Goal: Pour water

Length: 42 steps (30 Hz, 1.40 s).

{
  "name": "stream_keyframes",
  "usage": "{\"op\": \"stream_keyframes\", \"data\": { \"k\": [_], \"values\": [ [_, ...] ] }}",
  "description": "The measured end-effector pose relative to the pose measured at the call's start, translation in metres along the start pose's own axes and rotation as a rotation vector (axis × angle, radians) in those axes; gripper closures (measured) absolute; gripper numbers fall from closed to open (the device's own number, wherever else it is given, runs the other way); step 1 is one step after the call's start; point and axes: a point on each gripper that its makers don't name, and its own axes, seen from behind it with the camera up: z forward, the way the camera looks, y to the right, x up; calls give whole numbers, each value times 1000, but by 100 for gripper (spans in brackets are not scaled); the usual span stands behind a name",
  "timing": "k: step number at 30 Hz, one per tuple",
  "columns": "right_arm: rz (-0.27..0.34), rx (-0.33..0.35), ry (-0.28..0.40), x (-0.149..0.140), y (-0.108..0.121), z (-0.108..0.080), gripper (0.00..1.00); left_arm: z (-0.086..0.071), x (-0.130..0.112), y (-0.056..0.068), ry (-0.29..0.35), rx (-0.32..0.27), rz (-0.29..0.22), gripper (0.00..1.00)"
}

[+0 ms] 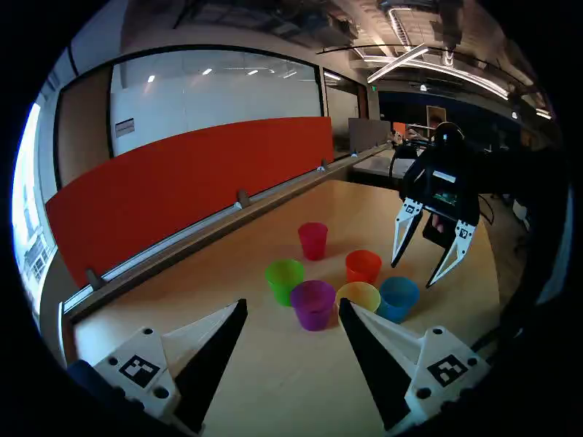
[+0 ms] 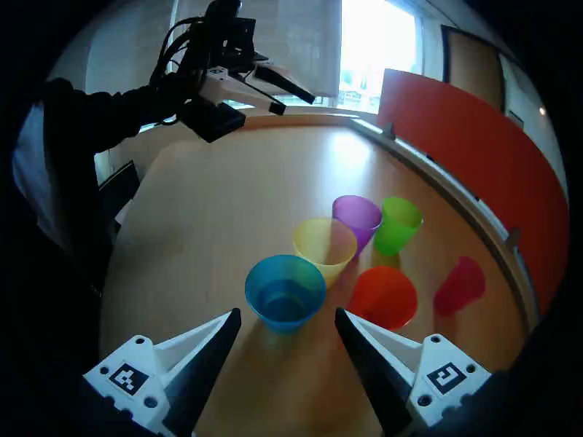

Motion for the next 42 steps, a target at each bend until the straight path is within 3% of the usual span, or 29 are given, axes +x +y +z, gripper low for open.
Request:
{"op": "stream_keyframes", "data": {
  "k": [21, 33, 42],
  "values": [
    [9, 24, -1, -4, -6, 42, 0, 2, -4, -3, -6, 15, 5, 6],
    [21, 16, 20, -1, -5, 50, 0, 1, -5, -5, -3, 22, 6, 7],
    [30, 3, 33, -1, -3, 50, 8, -1, -10, -5, -10, 28, 14, 6]
  ]
}}
